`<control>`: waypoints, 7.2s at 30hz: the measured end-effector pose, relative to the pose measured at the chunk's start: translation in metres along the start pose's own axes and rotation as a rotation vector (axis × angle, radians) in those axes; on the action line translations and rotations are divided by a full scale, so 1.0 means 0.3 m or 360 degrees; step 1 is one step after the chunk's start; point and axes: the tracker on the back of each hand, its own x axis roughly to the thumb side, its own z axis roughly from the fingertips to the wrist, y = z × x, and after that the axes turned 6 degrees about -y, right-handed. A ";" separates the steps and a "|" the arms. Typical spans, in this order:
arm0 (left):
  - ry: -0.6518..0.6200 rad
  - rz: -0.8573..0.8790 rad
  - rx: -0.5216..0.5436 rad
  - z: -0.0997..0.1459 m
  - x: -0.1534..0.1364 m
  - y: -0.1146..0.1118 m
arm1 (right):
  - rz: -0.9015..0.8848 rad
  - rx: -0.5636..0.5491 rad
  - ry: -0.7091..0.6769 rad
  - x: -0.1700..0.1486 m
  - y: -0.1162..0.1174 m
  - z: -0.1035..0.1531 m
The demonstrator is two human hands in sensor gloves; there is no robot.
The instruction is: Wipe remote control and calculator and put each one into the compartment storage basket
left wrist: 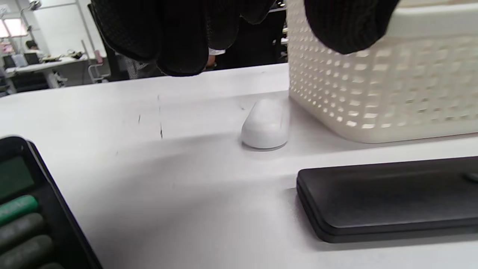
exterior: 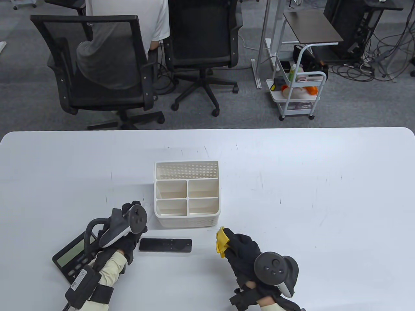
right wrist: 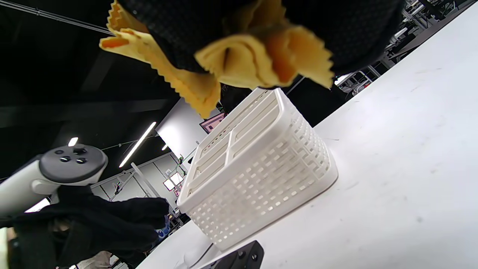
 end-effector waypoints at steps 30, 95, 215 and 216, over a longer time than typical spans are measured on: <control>0.0287 -0.0038 -0.0053 -0.231 0.086 -0.103 | -0.0038 -0.0028 0.0045 -0.015 -0.019 -0.017; -0.0043 0.0856 0.0582 0.056 -0.085 0.197 | -0.0262 -0.0111 0.0179 -0.042 -0.019 -0.025; -0.0782 0.1544 0.0841 0.304 0.213 -0.006 | -0.0542 -0.0097 -0.0290 0.209 0.220 -0.083; -0.0783 0.1546 0.0845 0.304 0.212 -0.006 | -0.0546 -0.0093 -0.0288 0.208 0.220 -0.084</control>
